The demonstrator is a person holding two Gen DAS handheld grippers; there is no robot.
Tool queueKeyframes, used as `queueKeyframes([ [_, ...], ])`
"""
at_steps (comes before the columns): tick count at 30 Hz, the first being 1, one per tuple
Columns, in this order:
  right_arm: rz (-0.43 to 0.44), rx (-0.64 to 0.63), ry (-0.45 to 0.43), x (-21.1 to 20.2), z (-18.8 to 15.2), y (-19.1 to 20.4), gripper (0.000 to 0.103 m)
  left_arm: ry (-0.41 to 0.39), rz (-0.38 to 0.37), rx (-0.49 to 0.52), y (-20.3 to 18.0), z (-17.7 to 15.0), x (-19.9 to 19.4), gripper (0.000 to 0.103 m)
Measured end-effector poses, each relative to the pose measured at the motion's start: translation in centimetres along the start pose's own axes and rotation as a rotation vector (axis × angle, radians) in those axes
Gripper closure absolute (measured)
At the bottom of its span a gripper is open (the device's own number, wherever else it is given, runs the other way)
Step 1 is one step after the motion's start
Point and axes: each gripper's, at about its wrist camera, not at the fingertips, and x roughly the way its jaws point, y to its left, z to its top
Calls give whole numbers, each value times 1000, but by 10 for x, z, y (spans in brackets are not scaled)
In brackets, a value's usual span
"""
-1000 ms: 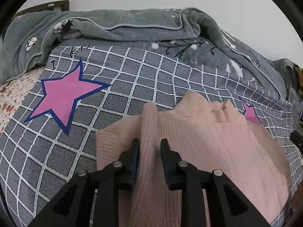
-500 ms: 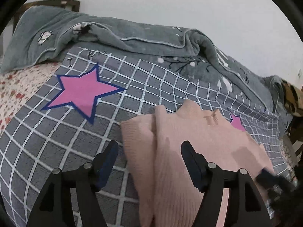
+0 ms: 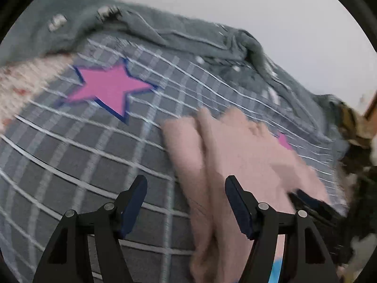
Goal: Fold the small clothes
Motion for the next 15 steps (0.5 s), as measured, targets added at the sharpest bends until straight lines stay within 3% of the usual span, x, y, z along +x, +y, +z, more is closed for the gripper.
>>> queueKeyframes([
  [5,-70,-54,-34,0,-6,12,63,55,-48,13,-8,-6,12,38],
  [15,-52,-48,-27,-9,-11,10,63,87,-70,-57,-16,-2,38,39],
])
